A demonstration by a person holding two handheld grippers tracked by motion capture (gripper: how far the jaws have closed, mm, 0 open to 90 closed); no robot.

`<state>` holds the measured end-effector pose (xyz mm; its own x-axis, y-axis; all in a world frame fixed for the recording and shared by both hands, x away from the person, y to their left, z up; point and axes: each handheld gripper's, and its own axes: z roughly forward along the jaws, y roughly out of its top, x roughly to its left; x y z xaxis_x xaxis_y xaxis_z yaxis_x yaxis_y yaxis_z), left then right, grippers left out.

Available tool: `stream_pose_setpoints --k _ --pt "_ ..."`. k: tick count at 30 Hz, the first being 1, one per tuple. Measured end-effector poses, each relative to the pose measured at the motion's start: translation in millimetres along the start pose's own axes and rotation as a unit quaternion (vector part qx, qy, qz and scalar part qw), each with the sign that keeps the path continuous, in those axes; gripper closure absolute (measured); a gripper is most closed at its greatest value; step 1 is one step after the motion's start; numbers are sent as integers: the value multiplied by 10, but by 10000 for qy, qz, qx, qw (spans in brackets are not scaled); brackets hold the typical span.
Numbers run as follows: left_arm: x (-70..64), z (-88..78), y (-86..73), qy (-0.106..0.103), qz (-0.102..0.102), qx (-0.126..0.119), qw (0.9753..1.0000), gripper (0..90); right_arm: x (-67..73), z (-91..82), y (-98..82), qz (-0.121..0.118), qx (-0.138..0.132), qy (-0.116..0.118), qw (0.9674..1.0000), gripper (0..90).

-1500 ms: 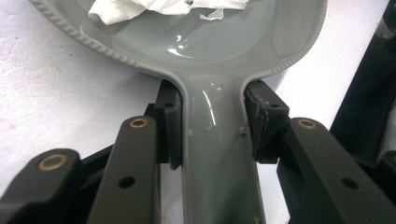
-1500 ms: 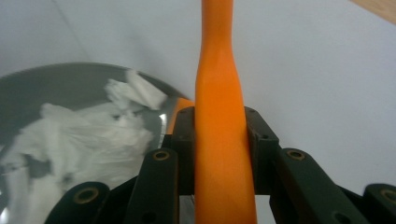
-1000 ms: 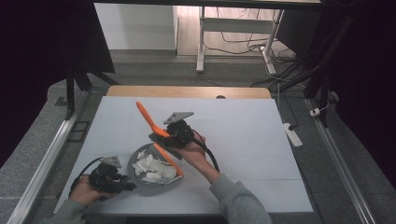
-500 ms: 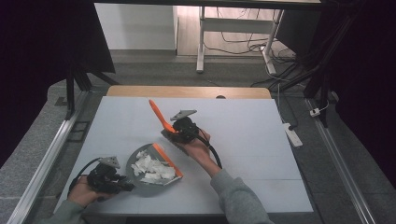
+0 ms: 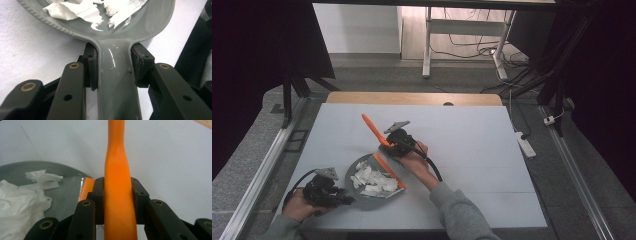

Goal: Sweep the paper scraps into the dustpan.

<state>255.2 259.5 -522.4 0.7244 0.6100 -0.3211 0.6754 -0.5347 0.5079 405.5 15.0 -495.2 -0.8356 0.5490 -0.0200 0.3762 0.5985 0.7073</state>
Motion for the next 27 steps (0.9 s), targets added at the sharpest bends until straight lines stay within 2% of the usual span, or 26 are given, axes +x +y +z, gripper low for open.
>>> stream_pose_setpoints --k 4,8,11,14,17,20,22,27 --pt "0 6 6 -1 -15 7 10000 618 79 -17 -11 -90 14 40 10000 703" --pt "-4 10 11 2 -18 9 10000 619 142 -59 -42 -136 -17 244 9996 703" --pt "-3 10 12 8 -11 13 10000 618 186 -146 -56 -29 -206 794 9966 702" --pt "-2 12 13 10 -16 19 10000 618 217 -293 -40 -60 -468 913 9947 703" --pt "-3 12 13 15 -13 21 10000 618 168 -450 -5 12 -757 813 9938 702" --pt "-4 13 14 10 -14 17 10000 618 84 -546 7 54 -849 626 9944 702" --pt "-2 14 13 9 -10 24 10000 619 29 -561 -8 68 -786 454 9958 702" --pt "-3 16 13 7 -13 16 10000 619 -59 -486 -86 215 -621 262 9975 702"
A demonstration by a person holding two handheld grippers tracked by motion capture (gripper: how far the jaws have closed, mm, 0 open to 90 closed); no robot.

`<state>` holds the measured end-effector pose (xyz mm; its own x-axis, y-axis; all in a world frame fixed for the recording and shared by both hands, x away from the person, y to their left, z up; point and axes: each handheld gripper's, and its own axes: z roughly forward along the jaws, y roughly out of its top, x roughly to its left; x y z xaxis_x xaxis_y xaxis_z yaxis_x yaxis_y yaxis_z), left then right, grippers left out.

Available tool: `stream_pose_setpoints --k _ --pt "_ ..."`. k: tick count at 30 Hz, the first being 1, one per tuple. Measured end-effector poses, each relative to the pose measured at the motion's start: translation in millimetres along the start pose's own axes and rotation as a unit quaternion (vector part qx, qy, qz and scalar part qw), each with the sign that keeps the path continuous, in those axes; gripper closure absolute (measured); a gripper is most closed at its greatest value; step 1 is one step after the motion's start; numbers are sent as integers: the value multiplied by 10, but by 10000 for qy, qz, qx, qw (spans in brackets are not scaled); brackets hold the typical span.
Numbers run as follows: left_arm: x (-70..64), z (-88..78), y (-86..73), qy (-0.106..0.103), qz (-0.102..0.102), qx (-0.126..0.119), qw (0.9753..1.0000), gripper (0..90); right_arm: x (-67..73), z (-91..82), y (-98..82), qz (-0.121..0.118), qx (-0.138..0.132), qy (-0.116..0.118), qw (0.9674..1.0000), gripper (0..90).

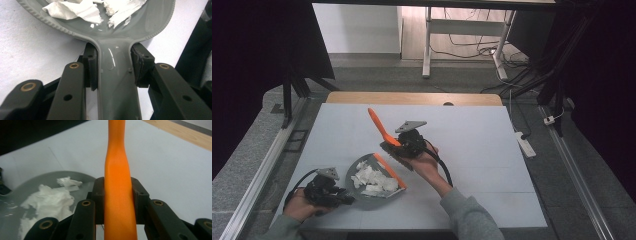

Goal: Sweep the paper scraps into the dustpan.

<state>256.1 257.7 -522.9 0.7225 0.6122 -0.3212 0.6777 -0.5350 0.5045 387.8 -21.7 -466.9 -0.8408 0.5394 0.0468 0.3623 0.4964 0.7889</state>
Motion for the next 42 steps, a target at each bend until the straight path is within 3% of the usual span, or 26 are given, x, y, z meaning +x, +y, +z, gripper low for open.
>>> stream_pose_setpoints --k 5,9,15,18,21,30,42 --pt "-4 4 2 -6 -8 -6 10000 619 -8 163 -92 36 261 -98 9996 702" --pt "-12 15 12 1 -7 -7 10000 618 89 271 -143 3 405 -38 9992 703" --pt "-24 29 21 17 -9 -8 10000 619 324 298 -120 -133 335 118 9993 702" --pt "-27 38 26 11 -19 -20 10000 619 436 260 -90 -178 230 387 9988 702" --pt "-29 46 26 20 1 -12 10000 618 508 202 -58 -314 127 407 9986 702" --pt "-27 48 26 21 23 -64 10000 618 287 -46 -15 -62 -216 175 9996 702" --pt "-36 57 33 40 37 -106 9999 619 136 -209 -80 102 -375 100 9992 702"
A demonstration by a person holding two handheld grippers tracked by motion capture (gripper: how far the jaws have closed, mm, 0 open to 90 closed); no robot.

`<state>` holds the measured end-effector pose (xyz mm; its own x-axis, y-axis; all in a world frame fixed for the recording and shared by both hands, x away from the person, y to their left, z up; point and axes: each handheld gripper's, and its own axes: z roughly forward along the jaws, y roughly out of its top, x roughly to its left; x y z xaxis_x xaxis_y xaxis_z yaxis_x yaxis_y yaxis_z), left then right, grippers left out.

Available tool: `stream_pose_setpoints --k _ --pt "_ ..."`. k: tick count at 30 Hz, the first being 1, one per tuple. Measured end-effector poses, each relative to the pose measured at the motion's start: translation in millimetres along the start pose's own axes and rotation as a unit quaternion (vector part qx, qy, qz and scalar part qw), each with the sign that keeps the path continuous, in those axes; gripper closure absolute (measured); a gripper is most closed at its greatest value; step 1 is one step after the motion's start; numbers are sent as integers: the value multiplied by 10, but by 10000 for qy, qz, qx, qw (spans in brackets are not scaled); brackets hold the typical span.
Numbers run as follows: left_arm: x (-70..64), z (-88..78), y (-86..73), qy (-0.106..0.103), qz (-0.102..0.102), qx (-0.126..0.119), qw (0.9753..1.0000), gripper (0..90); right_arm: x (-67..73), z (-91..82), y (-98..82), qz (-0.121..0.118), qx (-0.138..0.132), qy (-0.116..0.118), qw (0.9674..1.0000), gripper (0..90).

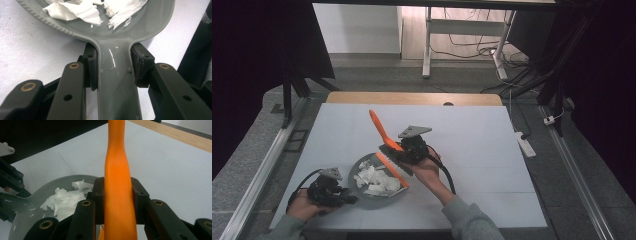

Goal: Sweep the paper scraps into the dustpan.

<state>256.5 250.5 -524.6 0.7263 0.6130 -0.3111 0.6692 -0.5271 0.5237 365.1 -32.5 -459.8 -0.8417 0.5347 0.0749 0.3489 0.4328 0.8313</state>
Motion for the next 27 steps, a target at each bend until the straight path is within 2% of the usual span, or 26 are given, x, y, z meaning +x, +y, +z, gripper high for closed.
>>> stream_pose_setpoints --k 4,13,22,27 --pt "-7 -5 5 36 9 -65 10000 619 -44 -55 -19 29 -72 -19 10000 703" --pt "-9 -45 14 123 -105 -333 9993 619 -158 -271 -63 51 -228 -75 9997 703" --pt "-14 -81 30 301 -313 -619 9971 619 -291 -550 -157 47 -380 -161 9991 703" --pt "-39 -97 45 454 -345 -739 9956 618 -364 -713 -214 55 -431 -239 9988 703"
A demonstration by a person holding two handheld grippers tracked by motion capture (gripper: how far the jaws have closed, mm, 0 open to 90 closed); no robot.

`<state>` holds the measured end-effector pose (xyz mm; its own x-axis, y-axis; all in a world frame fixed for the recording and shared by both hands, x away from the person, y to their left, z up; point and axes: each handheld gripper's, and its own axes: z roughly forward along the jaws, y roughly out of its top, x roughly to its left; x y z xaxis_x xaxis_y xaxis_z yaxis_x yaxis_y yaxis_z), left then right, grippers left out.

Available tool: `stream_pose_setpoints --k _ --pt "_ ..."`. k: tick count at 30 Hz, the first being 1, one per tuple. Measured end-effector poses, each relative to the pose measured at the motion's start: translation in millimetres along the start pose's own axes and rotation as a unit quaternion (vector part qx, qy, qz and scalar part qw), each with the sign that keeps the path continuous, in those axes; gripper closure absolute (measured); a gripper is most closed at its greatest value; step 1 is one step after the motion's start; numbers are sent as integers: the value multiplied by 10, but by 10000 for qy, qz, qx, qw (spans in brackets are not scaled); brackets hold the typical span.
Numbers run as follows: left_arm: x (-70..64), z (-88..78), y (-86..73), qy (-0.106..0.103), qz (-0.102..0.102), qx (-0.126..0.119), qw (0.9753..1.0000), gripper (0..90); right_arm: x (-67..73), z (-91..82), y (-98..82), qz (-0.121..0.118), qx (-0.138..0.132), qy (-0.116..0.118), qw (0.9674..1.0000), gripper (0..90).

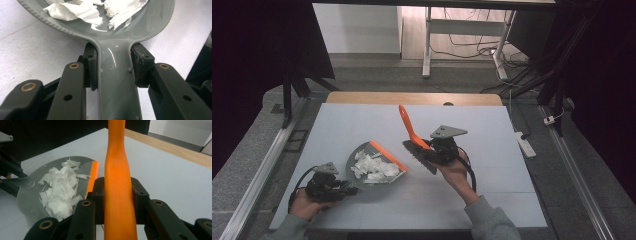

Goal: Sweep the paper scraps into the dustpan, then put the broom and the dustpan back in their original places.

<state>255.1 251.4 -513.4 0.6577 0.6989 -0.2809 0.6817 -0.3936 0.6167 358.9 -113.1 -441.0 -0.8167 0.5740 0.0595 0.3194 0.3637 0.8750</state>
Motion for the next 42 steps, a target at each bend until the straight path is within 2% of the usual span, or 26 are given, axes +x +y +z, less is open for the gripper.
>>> stream_pose_setpoints --k 8,20,27,33,42 --pt "-37 -30 24 169 -141 -308 9993 618 -101 -192 -88 97 -27 -94 9999 702" --pt "-68 -54 33 290 -232 -487 9981 619 -204 -488 -228 149 -36 -200 9997 703" --pt "-90 -59 36 362 -262 -549 9975 619 -250 -614 -290 215 -72 -162 9996 702" --pt "-109 -50 43 446 -355 -645 9963 619 -268 -745 -349 224 -106 -125 9996 702" --pt "-132 -17 55 623 -643 -767 9930 618 -329 -879 -481 396 -106 -172 9990 702"
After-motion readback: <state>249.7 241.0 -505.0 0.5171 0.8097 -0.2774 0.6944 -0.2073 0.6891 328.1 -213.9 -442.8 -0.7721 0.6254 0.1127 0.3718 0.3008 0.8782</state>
